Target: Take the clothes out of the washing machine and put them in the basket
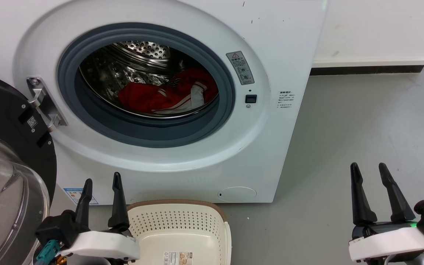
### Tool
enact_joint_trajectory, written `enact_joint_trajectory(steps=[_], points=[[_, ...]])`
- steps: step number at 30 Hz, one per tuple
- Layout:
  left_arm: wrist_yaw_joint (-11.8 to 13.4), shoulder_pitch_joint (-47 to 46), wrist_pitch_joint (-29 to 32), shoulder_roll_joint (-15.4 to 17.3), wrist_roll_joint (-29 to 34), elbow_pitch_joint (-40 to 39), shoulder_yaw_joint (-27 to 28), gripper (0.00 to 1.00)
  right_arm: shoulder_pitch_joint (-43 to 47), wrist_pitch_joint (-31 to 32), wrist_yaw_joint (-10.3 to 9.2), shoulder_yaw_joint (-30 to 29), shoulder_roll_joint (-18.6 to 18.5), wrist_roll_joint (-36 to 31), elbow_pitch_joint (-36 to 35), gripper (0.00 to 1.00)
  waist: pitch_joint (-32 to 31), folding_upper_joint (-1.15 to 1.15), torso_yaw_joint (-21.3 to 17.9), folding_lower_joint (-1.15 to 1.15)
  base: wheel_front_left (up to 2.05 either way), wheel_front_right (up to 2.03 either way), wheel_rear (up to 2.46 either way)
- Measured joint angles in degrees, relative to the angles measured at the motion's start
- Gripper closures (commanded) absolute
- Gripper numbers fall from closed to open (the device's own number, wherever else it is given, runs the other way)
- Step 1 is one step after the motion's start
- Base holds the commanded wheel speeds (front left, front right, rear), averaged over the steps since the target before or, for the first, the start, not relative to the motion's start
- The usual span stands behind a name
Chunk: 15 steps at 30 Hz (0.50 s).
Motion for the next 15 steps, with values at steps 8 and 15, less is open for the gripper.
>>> enact_joint_trajectory(steps=[8,15], points=[[0.1,0.61,-1.0,-0.09,4.07,-0.63,-0.1,0.0,0.59,-0.92,0.0,0.37,-0.01,-4.71,-1.2,0.0,-0.07,0.0,-0.11,0.0,0.0,0.0,0.0],[0.08,1.22,-1.93,-0.31,7.49,-0.87,0.15,0.0,0.92,-1.81,0.0,0.54,-0.02,-8.23,-2.18,0.0,-0.03,0.0,-0.22,0.0,0.0,0.0,0.0]])
